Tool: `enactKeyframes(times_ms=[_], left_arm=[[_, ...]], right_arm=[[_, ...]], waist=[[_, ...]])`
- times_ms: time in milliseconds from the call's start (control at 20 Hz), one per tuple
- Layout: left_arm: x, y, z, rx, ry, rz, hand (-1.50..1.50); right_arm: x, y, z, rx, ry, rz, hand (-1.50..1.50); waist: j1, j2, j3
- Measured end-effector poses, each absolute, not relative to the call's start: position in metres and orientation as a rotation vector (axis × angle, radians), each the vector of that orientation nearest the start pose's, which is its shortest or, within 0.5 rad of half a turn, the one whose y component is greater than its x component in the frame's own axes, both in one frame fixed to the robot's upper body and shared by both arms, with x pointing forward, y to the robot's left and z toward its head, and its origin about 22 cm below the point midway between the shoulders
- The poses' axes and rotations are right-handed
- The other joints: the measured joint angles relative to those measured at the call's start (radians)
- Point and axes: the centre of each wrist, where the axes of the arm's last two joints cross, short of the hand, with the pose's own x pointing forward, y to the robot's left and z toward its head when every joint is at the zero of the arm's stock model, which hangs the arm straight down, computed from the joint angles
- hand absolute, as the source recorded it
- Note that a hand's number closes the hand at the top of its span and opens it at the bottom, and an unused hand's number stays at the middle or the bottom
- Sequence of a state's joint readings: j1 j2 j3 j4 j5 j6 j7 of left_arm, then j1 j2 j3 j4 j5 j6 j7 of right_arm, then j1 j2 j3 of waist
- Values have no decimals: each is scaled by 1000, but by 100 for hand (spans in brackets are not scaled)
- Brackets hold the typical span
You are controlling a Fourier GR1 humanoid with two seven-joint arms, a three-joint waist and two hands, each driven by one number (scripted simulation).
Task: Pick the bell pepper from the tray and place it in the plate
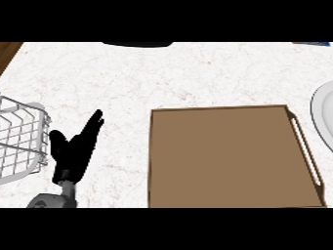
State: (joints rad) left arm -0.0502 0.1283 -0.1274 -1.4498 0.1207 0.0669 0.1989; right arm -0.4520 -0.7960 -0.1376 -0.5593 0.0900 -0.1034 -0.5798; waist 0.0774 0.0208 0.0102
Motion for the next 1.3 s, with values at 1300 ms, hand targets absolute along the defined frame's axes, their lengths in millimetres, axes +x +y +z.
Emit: enactKeyframes(times_ms=[1300], left_arm=[[244,233,-15,2,-1264,-33,0]], right_arm=[[252,-570,76,-396,-1682,95,-150]], waist=[[-40,-4,4]])
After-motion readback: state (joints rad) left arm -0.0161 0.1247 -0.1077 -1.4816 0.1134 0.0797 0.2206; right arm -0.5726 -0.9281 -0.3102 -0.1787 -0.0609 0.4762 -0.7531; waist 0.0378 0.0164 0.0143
